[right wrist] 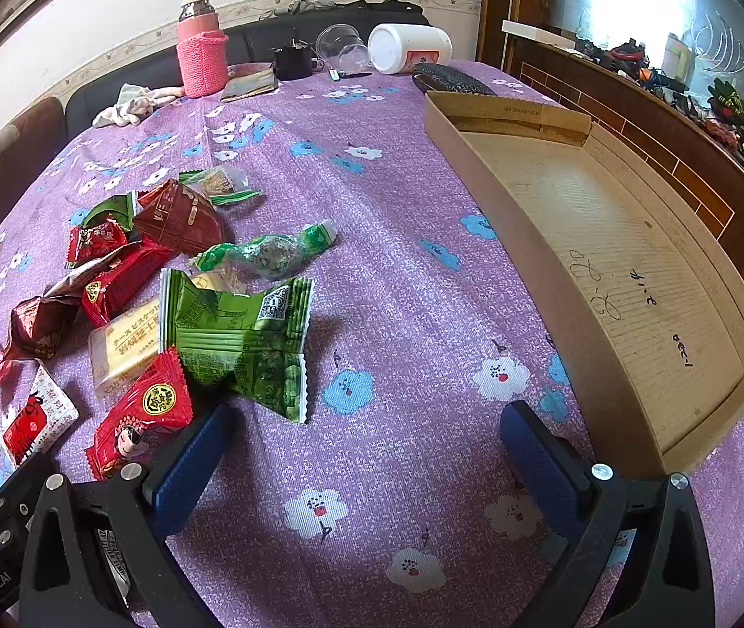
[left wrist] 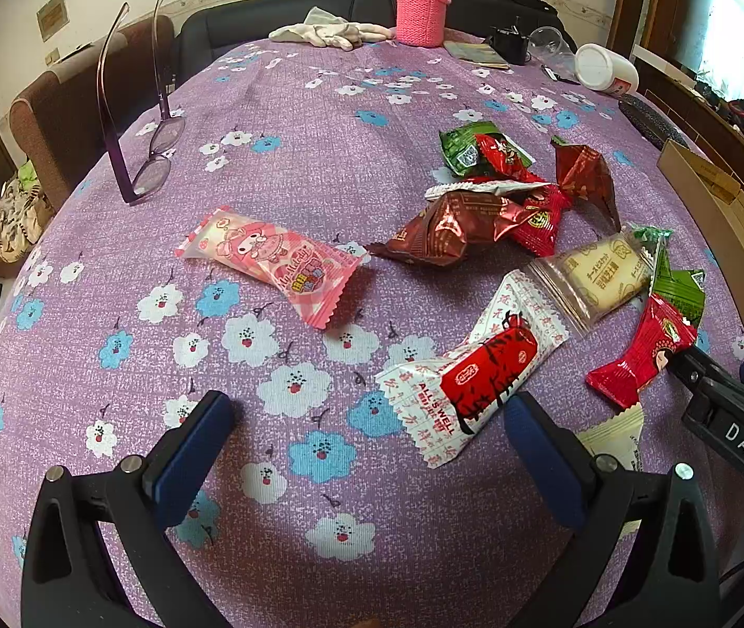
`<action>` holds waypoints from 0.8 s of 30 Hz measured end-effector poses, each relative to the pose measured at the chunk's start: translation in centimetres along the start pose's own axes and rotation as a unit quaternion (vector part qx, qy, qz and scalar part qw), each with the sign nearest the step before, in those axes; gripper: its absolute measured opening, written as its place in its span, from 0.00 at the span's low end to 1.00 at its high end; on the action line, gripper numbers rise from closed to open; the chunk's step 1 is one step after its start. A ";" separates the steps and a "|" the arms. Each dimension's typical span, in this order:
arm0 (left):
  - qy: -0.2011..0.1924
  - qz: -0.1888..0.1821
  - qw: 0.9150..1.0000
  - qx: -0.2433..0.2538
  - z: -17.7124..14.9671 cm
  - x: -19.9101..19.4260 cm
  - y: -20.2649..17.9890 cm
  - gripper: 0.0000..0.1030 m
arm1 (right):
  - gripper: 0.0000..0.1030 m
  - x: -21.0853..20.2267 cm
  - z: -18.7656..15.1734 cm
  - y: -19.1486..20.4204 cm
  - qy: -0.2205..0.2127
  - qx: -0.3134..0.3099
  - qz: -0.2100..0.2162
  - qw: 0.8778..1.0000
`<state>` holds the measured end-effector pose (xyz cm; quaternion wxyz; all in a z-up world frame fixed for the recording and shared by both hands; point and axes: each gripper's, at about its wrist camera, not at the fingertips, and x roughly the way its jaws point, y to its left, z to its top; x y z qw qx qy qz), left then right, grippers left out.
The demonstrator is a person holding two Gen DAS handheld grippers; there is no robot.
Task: Organize snacks
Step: 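Grasp the white-and-red snack bar with the left tool while the right tool reaches toward the snacks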
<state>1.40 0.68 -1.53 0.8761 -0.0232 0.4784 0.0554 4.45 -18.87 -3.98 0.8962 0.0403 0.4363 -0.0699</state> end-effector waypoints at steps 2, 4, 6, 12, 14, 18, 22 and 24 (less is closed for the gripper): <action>0.000 0.000 1.000 0.000 0.0 0.0 0.0 1.00 | 0.99 0.0 0.0 0.0 0.000 0.000 0.000 1.000; 0.000 0.000 1.000 0.000 0.0 0.0 0.0 1.00 | 0.99 0.0 0.0 0.0 0.000 0.000 0.000 1.000; 0.000 0.000 1.000 0.000 0.0 0.0 0.0 1.00 | 0.99 0.0 0.0 0.0 0.000 0.000 0.000 1.000; 0.000 0.000 1.000 0.000 0.0 0.0 0.0 1.00 | 0.99 0.0 0.0 0.0 0.000 -0.001 -0.001 1.000; 0.000 0.000 1.000 0.000 0.0 0.0 0.0 1.00 | 0.99 0.0 0.0 0.0 0.008 0.003 -0.003 1.000; 0.000 -0.002 1.000 0.002 0.0 0.0 0.0 1.00 | 0.99 -0.2 -0.1 0.1 0.034 -0.030 0.022 0.999; 0.000 -0.018 1.000 0.007 -0.1 -0.1 0.0 1.00 | 0.99 -0.8 -0.7 0.0 0.045 -0.076 0.056 0.995; -0.002 -0.041 0.999 -0.002 -0.1 -0.5 0.5 1.00 | 0.99 -1.4 -1.6 0.0 0.028 -0.088 0.084 0.992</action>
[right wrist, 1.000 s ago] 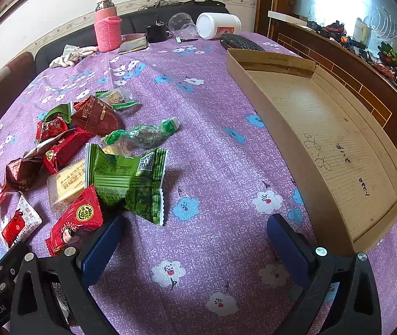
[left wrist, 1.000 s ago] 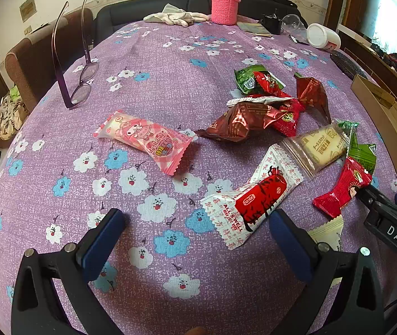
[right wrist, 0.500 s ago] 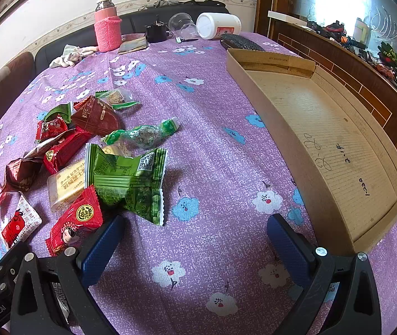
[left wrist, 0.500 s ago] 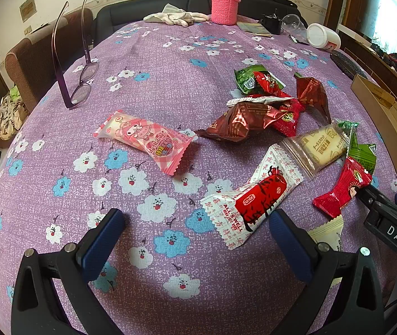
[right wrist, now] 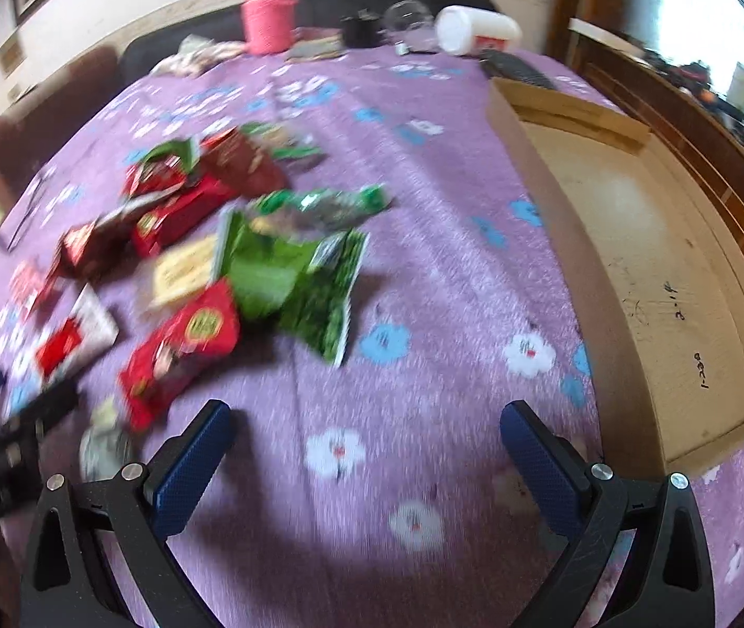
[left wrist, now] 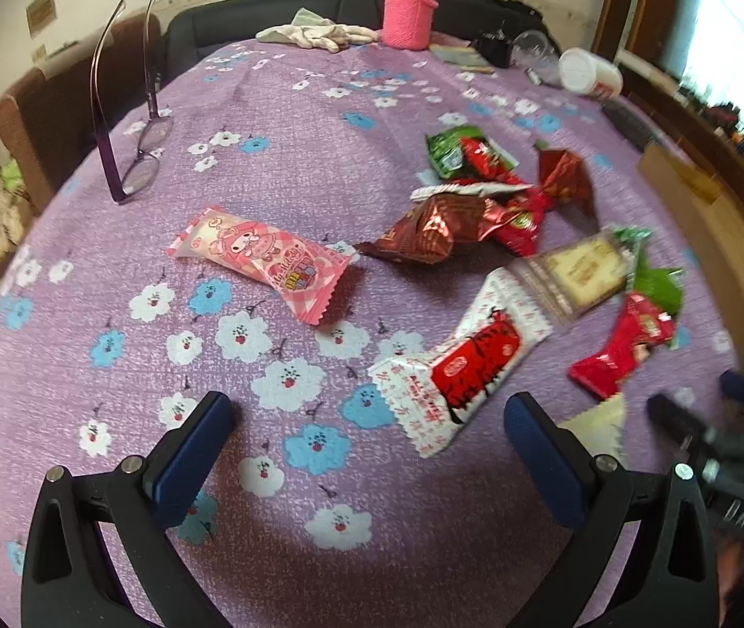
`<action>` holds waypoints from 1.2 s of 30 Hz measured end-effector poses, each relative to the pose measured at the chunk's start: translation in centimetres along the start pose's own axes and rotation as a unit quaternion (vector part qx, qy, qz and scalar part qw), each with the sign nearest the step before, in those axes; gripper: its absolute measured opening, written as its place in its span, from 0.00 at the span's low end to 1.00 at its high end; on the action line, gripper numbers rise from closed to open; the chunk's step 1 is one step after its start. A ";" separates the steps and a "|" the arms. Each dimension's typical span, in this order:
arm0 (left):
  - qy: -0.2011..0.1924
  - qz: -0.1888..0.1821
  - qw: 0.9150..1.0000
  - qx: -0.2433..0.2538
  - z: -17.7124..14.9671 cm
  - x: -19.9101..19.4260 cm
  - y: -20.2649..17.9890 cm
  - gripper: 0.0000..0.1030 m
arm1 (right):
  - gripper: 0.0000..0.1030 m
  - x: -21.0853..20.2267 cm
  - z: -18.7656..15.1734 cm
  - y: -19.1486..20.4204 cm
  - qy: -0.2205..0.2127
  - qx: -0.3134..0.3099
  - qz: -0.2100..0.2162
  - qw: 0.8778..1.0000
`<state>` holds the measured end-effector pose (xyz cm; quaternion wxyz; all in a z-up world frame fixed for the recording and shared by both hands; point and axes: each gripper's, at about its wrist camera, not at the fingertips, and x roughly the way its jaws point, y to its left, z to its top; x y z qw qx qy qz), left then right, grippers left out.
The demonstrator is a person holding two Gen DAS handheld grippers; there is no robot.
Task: Organize snacks
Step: 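Grasp the white-and-red snack bar with the left tool while the right tool reaches toward the snacks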
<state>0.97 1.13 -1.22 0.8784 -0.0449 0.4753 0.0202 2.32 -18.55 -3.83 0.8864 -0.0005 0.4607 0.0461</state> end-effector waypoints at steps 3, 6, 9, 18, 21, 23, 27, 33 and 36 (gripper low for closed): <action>-0.001 -0.040 0.999 -0.006 0.0 -0.9 0.4 1.00 | 0.94 -2.1 -1.8 0.4 -0.031 -0.017 0.032 0.999; -0.015 -0.059 0.998 0.013 -0.1 -2.9 0.2 1.00 | 0.82 -3.4 -2.5 1.0 -0.033 -0.052 0.057 0.996; -0.032 -0.057 0.997 0.036 -0.1 -4.7 0.0 1.00 | 0.74 -5.5 -3.5 0.9 -0.054 -0.064 0.099 0.992; -0.035 -0.028 0.991 0.127 0.7 -5.5 -1.4 0.67 | 0.56 -7.2 -3.9 0.2 -0.072 -0.076 0.167 0.980; -0.017 -0.039 0.986 0.160 1.1 -4.1 -2.5 0.67 | 0.52 -7.3 -4.0 -0.2 -0.065 -0.075 0.183 0.978; -0.015 -0.033 0.985 0.170 1.2 -3.3 -3.0 0.67 | 0.51 -7.2 -4.0 -0.7 -0.058 -0.068 0.189 0.978; -0.006 -0.036 0.982 0.184 2.1 -1.9 -3.5 0.67 | 0.51 -7.1 -4.0 -1.4 -0.050 -0.057 0.201 0.977; 0.021 -0.027 0.979 0.201 2.2 0.2 -4.6 0.31 | 0.51 -6.8 -3.9 -1.5 -0.041 -0.049 0.201 0.977; 0.017 -0.028 0.979 0.201 1.6 0.5 -4.7 0.25 | 0.51 -6.5 -3.8 -1.2 -0.034 -0.052 0.206 0.977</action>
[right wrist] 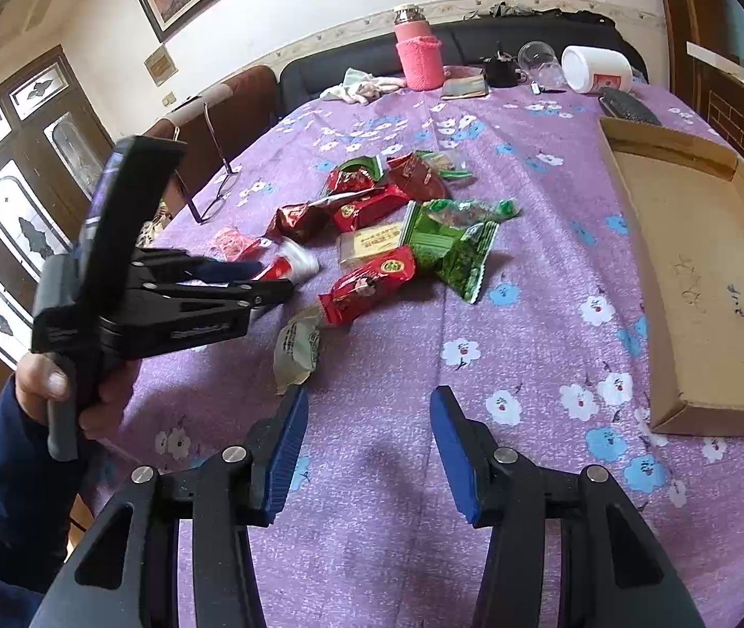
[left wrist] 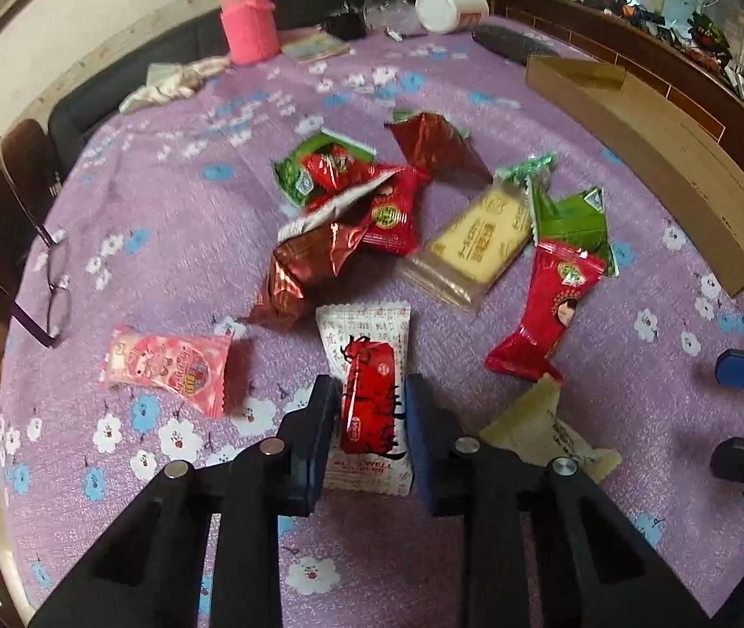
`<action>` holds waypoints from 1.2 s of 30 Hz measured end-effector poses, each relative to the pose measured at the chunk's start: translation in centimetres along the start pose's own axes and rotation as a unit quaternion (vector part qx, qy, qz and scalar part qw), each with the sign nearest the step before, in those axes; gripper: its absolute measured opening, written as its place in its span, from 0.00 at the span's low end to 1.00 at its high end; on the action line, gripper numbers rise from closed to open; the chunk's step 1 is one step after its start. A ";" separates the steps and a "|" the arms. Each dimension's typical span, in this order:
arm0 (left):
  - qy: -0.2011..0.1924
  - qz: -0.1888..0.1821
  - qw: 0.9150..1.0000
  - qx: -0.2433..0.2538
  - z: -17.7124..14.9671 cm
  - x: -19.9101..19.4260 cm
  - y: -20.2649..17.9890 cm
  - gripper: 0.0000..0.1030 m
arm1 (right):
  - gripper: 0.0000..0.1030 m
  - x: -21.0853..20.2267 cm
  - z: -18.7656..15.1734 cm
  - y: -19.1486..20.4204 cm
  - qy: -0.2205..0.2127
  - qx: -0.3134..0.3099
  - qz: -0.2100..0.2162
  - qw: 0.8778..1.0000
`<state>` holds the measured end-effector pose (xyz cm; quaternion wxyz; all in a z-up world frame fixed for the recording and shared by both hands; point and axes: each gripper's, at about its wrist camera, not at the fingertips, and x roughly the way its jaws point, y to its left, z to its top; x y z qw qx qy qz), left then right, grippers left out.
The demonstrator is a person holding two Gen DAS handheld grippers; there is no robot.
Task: Organize snacks
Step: 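Grasp the white-and-red snack bar with the left tool while the right tool reaches toward the snacks, then grasp the pale green-and-white packet with the right tool while the left tool holds the bar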
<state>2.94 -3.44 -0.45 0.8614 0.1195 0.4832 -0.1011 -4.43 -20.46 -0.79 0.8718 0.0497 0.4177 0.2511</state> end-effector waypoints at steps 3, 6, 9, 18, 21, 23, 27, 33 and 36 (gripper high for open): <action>-0.006 0.007 1.000 -0.016 -0.3 -0.1 0.1 0.22 | 0.51 0.6 0.3 0.5 0.013 -0.010 0.004 1.000; -0.008 -0.012 0.999 -0.038 -1.0 -0.6 0.6 0.22 | 0.51 1.6 1.0 1.8 0.033 -0.032 0.005 0.999; -0.015 -0.019 0.999 -0.048 -1.2 -0.6 1.0 0.23 | 0.51 3.1 1.7 2.6 0.051 -0.039 0.015 0.998; -0.027 -0.033 0.997 -0.060 -1.4 -0.5 1.5 0.24 | 0.51 6.5 3.7 4.6 0.077 -0.063 -0.005 0.995; -0.028 -0.033 0.997 -0.060 -1.4 -0.5 1.6 0.23 | 0.41 7.8 3.5 5.0 0.085 -0.070 -0.016 0.994; -0.030 -0.031 0.997 -0.059 -1.5 -0.5 1.6 0.23 | 0.28 7.9 3.2 5.1 0.076 -0.078 -0.032 0.994; -0.031 -0.033 0.997 -0.060 -1.4 -0.6 1.6 0.23 | 0.27 6.7 2.9 5.0 0.056 -0.080 -0.030 0.995; -0.034 -0.047 0.996 -0.071 -1.6 -1.4 1.7 0.22 | 0.27 3.7 3.0 3.9 0.031 -0.068 -0.017 0.997; -0.040 -0.050 0.995 -0.076 -1.7 -2.2 1.5 0.22 | 0.27 2.7 3.3 3.3 0.020 -0.058 -0.014 0.998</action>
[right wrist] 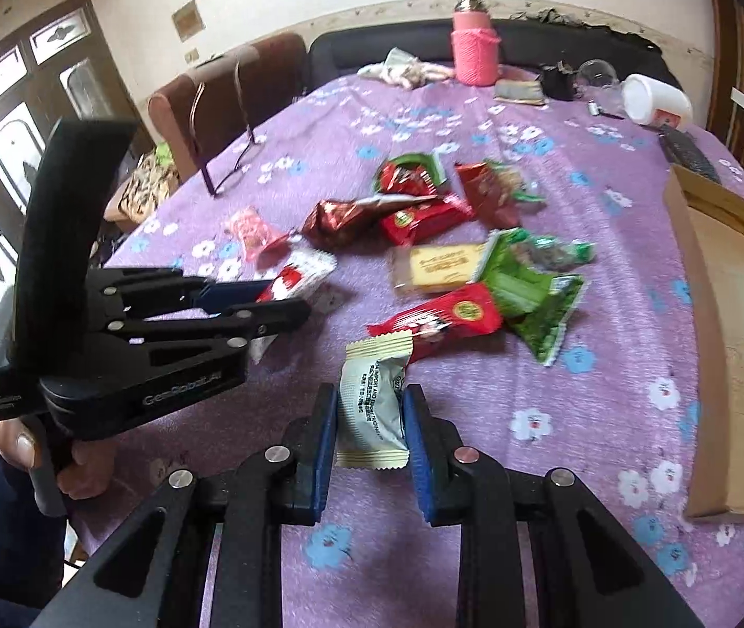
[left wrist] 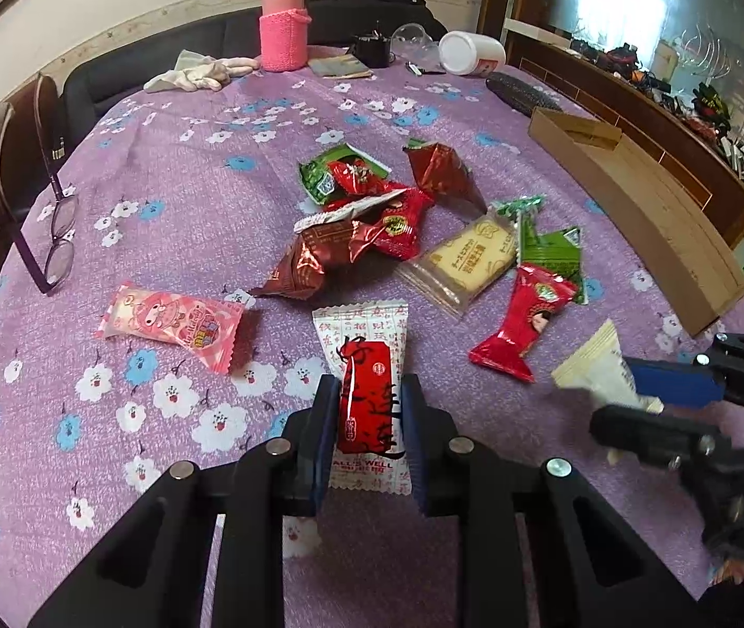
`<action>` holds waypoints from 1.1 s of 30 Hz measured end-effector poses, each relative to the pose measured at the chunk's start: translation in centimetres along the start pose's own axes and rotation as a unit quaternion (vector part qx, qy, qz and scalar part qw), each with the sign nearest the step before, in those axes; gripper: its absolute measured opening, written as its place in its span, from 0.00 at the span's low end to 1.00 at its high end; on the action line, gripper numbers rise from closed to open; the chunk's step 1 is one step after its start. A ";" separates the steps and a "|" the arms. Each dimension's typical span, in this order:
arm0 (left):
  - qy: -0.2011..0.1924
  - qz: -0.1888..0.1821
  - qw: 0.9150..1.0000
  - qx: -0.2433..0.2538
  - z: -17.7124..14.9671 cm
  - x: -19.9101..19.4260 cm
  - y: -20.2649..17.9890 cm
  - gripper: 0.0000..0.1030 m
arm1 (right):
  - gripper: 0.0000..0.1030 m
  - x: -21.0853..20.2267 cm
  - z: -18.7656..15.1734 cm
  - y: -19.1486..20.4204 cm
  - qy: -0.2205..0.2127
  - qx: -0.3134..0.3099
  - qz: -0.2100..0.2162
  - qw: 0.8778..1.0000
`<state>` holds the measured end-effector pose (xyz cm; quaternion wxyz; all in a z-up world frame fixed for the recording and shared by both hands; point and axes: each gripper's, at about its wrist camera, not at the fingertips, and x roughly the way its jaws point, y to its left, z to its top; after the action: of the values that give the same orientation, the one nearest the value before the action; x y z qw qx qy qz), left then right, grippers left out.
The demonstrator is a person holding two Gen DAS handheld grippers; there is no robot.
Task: Organize snacks
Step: 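Grasp the pale green-and-white packet with the right tool while the left tool holds the bar, then carry both snacks over the tray and open the left tool to drop the bar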
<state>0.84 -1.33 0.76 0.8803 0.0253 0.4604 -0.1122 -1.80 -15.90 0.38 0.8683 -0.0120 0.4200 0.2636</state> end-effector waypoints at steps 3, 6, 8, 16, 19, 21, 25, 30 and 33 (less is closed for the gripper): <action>-0.003 -0.008 1.000 -0.006 0.1 -0.7 -0.2 0.22 | 0.27 -0.6 0.1 -0.7 -0.010 0.010 0.002 1.000; -0.015 -0.008 1.000 -0.006 0.4 -1.9 -0.8 0.22 | 0.27 -1.0 0.4 -1.4 -0.014 0.021 0.009 1.000; -0.023 -0.012 1.000 -0.008 0.7 -2.6 -1.2 0.22 | 0.27 -1.4 0.5 -1.7 -0.016 0.028 0.012 0.999; -0.044 -0.026 0.999 -0.004 2.2 -5.2 -3.3 0.22 | 0.27 -5.0 1.7 -3.4 -0.051 0.033 0.000 0.998; -0.056 -0.030 0.998 0.006 3.0 -6.3 -4.3 0.22 | 0.27 -7.0 2.5 -4.3 -0.073 0.040 -0.005 0.997; -0.064 -0.032 0.997 0.013 3.6 -7.0 -5.0 0.22 | 0.27 -8.3 3.0 -5.0 -0.088 0.046 -0.006 0.995; -0.077 -0.036 0.996 0.024 4.8 -7.9 -6.5 0.22 | 0.27 -10.3 3.3 -6.3 -0.113 0.063 -0.004 0.992; -0.078 -0.045 0.995 0.031 6.0 -7.9 -8.3 0.22 | 0.26 -11.2 3.0 -7.8 -0.119 0.083 -0.002 0.989; -0.080 -0.050 0.995 0.035 6.5 -7.8 -9.3 0.22 | 0.26 -11.2 2.7 -8.6 -0.114 0.094 -0.006 0.989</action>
<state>-0.24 -9.97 11.42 0.9062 0.0246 0.3848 -0.1736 -1.56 -27.68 8.66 0.9093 0.0973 0.3415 0.2172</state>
